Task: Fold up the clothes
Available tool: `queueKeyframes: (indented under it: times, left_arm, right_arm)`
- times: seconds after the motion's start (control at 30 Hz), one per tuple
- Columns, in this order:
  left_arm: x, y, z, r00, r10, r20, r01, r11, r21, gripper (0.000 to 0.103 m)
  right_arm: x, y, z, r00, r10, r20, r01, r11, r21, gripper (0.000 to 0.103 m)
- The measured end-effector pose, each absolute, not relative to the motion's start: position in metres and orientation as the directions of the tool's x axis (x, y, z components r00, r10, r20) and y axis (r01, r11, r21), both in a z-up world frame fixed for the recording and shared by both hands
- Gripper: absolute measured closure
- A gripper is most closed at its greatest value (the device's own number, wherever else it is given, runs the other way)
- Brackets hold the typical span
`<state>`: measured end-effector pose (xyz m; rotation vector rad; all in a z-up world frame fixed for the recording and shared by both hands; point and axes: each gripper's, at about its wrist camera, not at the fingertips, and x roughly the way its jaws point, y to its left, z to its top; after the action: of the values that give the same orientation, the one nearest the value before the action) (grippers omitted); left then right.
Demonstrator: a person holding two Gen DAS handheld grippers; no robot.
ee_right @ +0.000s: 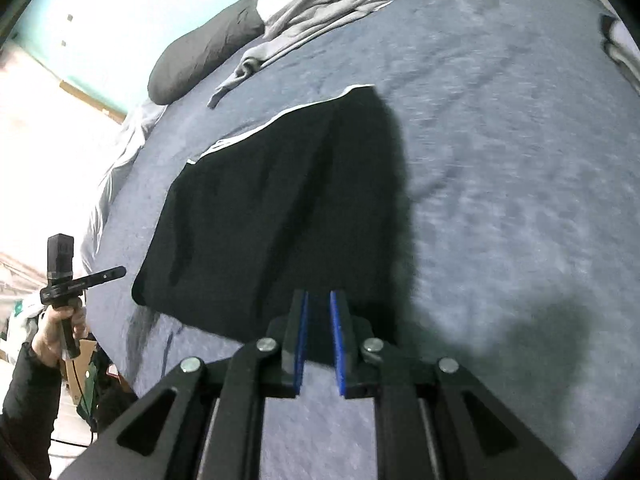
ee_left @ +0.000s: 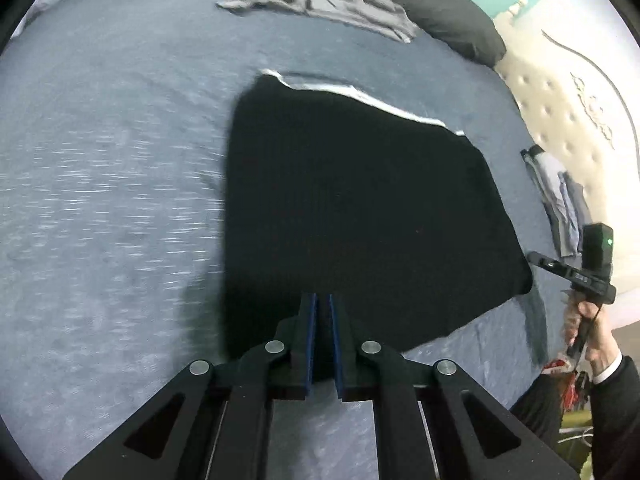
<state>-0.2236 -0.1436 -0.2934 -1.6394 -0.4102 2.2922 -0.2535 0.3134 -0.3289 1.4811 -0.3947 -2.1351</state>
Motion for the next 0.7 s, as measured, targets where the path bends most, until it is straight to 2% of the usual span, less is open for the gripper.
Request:
queueKeyframes:
  times: [0.27,0.3,0.53,0.7]
  left_arm:
    - [-0.223,-0.156,-0.343,-0.247,0.393,-0.886,0.019,-0.912,-0.409,0.095]
    - [-0.222,-0.157,-0.343,-0.247,0.39,-0.887,0.02,-0.913,-0.407,0.097]
    - [-0.231,-0.14,-0.312,-0.315,0.377,-0.871,-0.036,-0.922,-0.386,0.096]
    - [-0.247,-0.127,-0.321,-0.294,0.375,-0.879,-0.03,-0.923,-0.383,0.096]
  right_arm:
    - [-0.265,0.291,-0.359,-0.256,-0.495,-0.831,0.227,-0.866,0.446,0.092]
    - [-0.267,0.29,-0.358,-0.258,-0.496,-0.829,0.227,-0.865,0.447,0.096]
    - [-0.282,0.281,-0.351,-0.278,-0.508,-0.815,0.232,-0.859,0.456,0.095]
    - [-0.292,0.275,-0.346,-0.292,-0.516,-0.805,0.235,-0.855,0.463,0.095]
